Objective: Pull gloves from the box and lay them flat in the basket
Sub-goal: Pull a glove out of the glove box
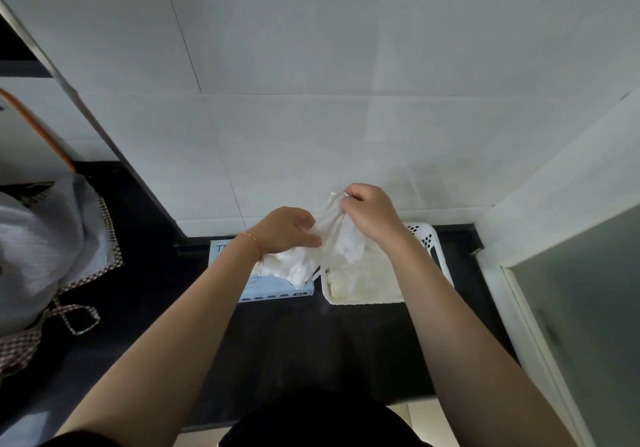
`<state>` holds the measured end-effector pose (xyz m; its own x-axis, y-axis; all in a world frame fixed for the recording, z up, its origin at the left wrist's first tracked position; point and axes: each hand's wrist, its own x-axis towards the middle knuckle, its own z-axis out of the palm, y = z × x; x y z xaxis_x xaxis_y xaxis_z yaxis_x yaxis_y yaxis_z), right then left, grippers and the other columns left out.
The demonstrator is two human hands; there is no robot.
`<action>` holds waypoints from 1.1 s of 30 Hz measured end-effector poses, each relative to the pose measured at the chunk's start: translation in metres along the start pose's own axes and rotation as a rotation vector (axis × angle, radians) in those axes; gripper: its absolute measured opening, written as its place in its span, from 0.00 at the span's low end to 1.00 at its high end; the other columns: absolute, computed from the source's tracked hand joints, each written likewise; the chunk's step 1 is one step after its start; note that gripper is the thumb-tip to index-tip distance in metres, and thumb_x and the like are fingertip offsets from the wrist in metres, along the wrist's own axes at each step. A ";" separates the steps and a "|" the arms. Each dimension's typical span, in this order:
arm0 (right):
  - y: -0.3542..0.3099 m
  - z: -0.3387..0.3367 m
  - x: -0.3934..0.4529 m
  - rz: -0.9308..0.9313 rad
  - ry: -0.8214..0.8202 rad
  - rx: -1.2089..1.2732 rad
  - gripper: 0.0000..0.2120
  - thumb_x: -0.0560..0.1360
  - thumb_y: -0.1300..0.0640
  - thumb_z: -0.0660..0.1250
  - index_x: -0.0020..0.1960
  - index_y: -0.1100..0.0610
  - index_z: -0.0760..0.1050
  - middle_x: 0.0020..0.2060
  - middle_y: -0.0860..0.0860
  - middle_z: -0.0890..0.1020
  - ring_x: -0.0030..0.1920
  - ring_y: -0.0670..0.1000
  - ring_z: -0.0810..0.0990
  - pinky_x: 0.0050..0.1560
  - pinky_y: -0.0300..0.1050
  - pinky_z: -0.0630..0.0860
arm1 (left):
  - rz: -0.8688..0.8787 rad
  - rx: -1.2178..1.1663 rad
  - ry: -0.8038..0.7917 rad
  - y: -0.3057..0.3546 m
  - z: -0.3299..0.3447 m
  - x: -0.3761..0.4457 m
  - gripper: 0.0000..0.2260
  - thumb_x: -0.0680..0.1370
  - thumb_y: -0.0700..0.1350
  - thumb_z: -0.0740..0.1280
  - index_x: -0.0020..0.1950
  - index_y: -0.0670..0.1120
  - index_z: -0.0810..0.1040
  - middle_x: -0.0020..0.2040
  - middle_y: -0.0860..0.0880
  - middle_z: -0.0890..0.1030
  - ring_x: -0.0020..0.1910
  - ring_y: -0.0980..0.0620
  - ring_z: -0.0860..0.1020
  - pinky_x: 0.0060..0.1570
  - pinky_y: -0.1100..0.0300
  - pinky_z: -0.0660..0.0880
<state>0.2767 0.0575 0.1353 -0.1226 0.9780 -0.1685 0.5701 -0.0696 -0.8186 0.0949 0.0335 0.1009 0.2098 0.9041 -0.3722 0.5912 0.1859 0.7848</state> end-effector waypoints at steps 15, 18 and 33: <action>0.022 -0.028 -0.003 0.096 0.215 0.116 0.08 0.74 0.59 0.61 0.36 0.56 0.71 0.31 0.46 0.72 0.33 0.46 0.69 0.35 0.40 0.65 | -0.020 0.001 -0.004 -0.006 0.022 0.015 0.04 0.75 0.44 0.72 0.41 0.46 0.84 0.35 0.52 0.80 0.34 0.56 0.72 0.37 0.66 0.69; 0.027 -0.033 0.001 0.108 0.304 0.143 0.08 0.75 0.59 0.60 0.37 0.54 0.70 0.32 0.45 0.72 0.34 0.46 0.70 0.35 0.40 0.66 | -0.031 -0.019 0.010 -0.007 0.027 0.021 0.08 0.75 0.45 0.72 0.38 0.45 0.79 0.35 0.53 0.75 0.34 0.56 0.70 0.38 0.65 0.67; 0.131 -0.041 0.000 0.489 0.035 0.038 0.07 0.72 0.66 0.55 0.39 0.56 0.65 0.33 0.54 0.68 0.30 0.51 0.67 0.29 0.42 0.64 | -0.079 0.276 -0.135 -0.013 0.070 0.080 0.11 0.77 0.49 0.65 0.51 0.42 0.80 0.46 0.48 0.77 0.45 0.49 0.74 0.41 0.62 0.69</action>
<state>0.3846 0.0567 0.0500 0.1800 0.8350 -0.5199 0.5237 -0.5288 -0.6679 0.1587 0.0759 0.0258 0.2453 0.8283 -0.5037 0.7948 0.1256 0.5937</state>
